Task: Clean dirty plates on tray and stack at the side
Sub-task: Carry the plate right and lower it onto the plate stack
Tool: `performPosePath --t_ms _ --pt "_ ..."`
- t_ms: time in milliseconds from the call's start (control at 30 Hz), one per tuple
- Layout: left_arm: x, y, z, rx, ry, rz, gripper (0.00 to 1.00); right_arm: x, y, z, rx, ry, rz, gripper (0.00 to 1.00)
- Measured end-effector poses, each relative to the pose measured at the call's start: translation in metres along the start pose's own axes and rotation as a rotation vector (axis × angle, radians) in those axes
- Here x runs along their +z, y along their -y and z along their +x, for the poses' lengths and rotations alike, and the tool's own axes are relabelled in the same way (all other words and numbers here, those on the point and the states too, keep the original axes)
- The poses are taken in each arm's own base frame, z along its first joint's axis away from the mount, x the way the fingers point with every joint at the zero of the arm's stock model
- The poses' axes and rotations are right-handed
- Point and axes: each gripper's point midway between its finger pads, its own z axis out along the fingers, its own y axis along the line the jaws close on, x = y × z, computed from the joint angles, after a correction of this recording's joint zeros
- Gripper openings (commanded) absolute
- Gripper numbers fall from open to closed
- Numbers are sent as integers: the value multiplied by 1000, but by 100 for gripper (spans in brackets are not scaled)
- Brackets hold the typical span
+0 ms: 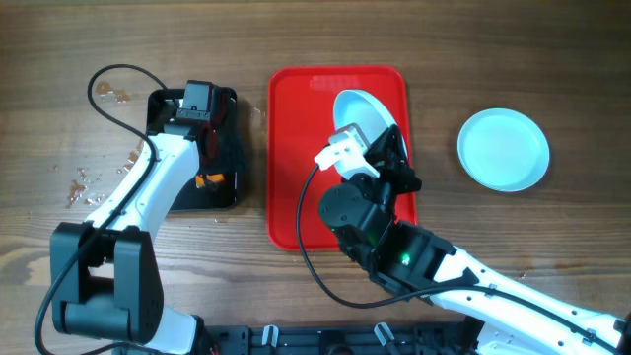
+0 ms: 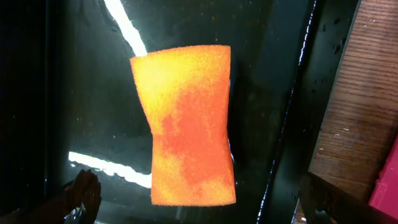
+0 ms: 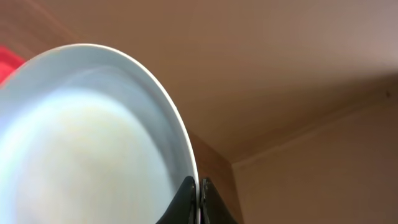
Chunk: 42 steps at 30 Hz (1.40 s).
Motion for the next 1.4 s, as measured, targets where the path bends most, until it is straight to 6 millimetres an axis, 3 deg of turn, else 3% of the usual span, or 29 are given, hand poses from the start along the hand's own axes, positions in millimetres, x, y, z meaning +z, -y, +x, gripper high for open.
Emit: performPosePath --t_ms 467,700,900,1133,1400 --pt "0 0 0 0 0 0 100 -9 13 -11 39 20 55 4" --pt "0 0 0 0 0 0 100 -4 10 -2 40 -2 51 4" --pt "0 0 0 0 0 0 100 28 5 39 145 -120 16 4" --pt "0 0 0 0 0 0 100 75 -14 116 443 -380 -203 4" --pt "0 0 0 0 0 0 100 113 19 209 1044 -644 -327 4"
